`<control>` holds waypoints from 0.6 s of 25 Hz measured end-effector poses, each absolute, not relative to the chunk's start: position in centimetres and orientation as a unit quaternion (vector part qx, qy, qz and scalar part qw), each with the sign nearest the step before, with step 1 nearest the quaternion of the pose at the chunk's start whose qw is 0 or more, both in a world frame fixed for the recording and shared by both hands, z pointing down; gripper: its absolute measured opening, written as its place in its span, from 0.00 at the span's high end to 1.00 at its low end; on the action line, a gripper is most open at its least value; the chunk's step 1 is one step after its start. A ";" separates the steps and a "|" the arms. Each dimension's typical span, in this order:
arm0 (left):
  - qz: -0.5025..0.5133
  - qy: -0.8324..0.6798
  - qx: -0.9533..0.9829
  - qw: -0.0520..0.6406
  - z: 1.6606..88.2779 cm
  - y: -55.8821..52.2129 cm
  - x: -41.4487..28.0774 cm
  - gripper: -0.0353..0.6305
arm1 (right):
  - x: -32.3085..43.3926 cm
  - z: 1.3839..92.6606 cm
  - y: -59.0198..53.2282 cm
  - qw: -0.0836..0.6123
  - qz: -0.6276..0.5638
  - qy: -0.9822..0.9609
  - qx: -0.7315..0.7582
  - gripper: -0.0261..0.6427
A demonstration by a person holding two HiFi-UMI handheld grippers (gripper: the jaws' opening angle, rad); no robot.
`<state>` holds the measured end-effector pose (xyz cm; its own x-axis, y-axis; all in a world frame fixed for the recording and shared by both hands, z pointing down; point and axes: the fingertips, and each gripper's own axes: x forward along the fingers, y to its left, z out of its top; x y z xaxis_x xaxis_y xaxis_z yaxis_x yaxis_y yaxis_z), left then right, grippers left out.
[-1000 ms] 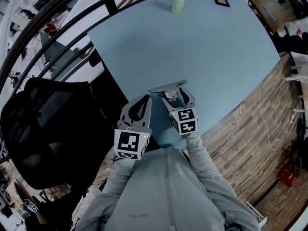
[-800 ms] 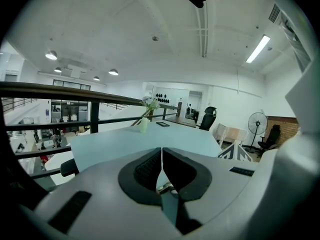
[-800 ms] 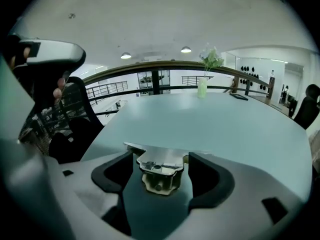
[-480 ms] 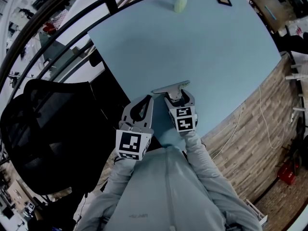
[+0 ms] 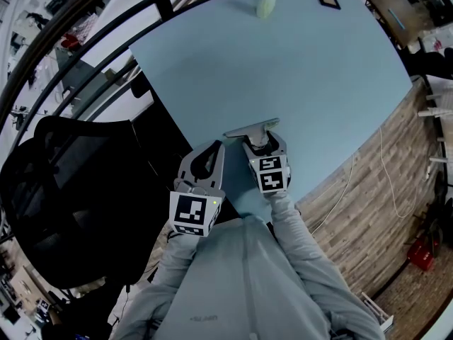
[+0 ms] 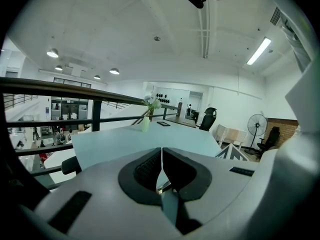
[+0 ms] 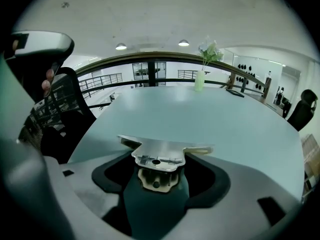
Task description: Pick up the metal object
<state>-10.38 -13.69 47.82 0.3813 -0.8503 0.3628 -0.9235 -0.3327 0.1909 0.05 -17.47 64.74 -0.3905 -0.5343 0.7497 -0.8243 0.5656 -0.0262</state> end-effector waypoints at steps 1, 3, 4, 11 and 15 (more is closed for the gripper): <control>0.099 -0.547 0.810 0.185 47.8 -13.7 -10.4 0.90 | 0.0 64.7 -17.5 0.358 0.198 -0.810 0.419 0.47; 0.098 -0.547 0.810 0.185 47.7 -13.6 -10.3 0.90 | 0.0 64.7 -17.4 0.357 0.194 -0.812 0.419 0.48; 0.097 -0.547 0.811 0.185 47.7 -13.5 -10.3 0.90 | 0.1 64.7 -17.4 0.356 0.194 -0.812 0.420 0.49; 0.099 -0.547 0.810 0.183 47.7 -13.3 -10.3 0.90 | 0.1 64.5 -17.4 0.353 0.197 -0.813 0.419 0.52; 0.099 -0.551 0.809 0.181 47.4 -13.3 -10.4 0.90 | 0.2 64.2 -17.5 0.346 0.195 -0.817 0.418 0.52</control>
